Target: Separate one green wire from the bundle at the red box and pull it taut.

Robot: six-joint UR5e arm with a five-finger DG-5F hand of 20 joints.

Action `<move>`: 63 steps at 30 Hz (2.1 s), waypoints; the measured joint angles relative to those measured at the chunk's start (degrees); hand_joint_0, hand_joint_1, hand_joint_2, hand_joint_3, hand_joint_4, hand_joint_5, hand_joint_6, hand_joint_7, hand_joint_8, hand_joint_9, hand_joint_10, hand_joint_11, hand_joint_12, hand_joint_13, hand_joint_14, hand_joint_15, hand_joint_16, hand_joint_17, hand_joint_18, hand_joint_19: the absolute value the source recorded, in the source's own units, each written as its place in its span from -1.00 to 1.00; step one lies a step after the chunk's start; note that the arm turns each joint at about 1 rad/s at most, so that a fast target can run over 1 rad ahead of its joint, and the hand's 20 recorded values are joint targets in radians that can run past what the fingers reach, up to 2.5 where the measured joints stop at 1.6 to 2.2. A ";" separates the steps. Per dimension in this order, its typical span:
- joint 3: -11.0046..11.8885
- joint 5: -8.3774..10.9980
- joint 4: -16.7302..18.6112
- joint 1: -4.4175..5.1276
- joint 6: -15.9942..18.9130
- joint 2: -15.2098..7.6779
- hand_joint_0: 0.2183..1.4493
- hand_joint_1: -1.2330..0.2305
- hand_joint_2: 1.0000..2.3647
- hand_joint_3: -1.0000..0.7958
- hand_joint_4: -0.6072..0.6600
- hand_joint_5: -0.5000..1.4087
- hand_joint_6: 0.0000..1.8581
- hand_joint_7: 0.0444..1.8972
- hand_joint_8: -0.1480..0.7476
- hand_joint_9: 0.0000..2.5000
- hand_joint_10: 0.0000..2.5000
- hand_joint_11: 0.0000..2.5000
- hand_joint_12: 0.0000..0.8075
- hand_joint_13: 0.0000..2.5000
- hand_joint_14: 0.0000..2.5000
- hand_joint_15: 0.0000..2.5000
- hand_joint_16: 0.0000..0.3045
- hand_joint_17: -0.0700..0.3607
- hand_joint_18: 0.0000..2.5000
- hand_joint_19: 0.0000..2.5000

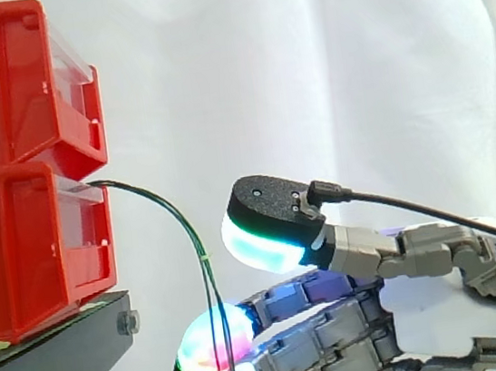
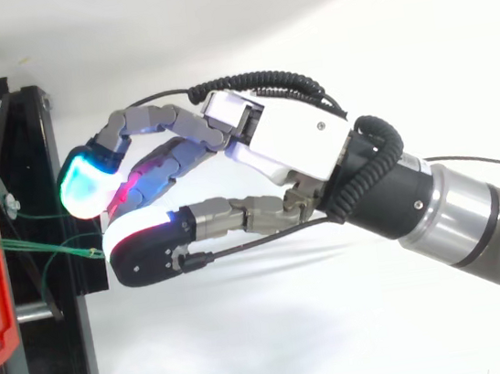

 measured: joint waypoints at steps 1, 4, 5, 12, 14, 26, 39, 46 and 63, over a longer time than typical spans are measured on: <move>0.02 0.09 0.58 0.07 -0.27 -0.23 -0.63 -0.13 -1.00 -0.44 0.36 -0.62 -0.46 -0.02 -0.02 -0.18 -0.99 -0.70 -0.05 -0.35 -0.99 -0.67 -0.62 -0.07 -0.58 -0.73; 0.13 0.18 2.55 0.24 -1.09 -0.92 -0.65 -0.12 -1.00 -0.44 0.35 -0.63 -0.46 0.00 0.01 -0.17 -0.99 -0.70 -0.02 -0.35 -0.99 -0.68 -0.60 -0.04 -0.61 -0.75; 0.20 0.20 3.21 0.29 -1.38 -1.16 -0.66 -0.11 -1.00 -0.44 0.34 -0.63 -0.46 0.01 0.01 -0.17 -0.99 -0.69 -0.01 -0.36 -0.99 -0.68 -0.59 -0.03 -0.62 -0.76; 0.49 0.52 6.93 0.56 -3.62 -2.41 -0.68 -0.10 -1.00 -0.44 0.24 -0.65 -0.46 0.07 -0.08 -0.32 -0.99 -0.46 0.03 -0.34 -0.99 -0.62 -0.58 -0.01 -0.53 -0.68; 0.50 0.62 7.17 0.56 -3.77 -2.62 -0.69 -0.10 -1.00 -0.44 0.23 -0.65 -0.46 0.07 -0.06 -0.33 -0.99 -0.43 0.03 -0.32 -0.99 -0.61 -0.59 -0.02 -0.50 -0.67; 0.52 1.57 7.40 -0.47 -3.70 -2.97 -0.69 -0.09 -1.00 -0.44 0.24 -0.66 -0.46 0.08 -0.05 -0.39 -0.99 -0.48 0.06 -0.31 -0.99 -0.62 -0.59 -0.02 -0.47 -0.67; 0.45 1.29 8.73 -1.73 -3.14 -4.98 -0.69 -0.06 -1.00 -0.44 0.23 -0.66 -0.46 0.08 -0.04 -0.42 -0.99 -0.54 0.06 -0.31 -0.99 -0.61 -0.59 -0.02 -0.47 -0.67; 0.45 1.44 9.35 -1.34 -3.68 -5.07 -0.68 -0.03 -1.00 -0.44 0.24 -0.66 -0.46 0.08 0.01 -0.35 -0.99 -0.58 0.06 -0.27 -0.99 -0.62 -0.58 -0.01 -0.42 -0.67; 2.17 3.41 9.47 1.00 -3.92 -5.02 -0.66 0.01 -1.00 -0.44 0.29 -0.68 -0.46 0.06 0.20 -0.01 -0.99 -0.78 0.05 -0.18 -0.99 -0.64 -0.58 -0.01 -0.34 -0.71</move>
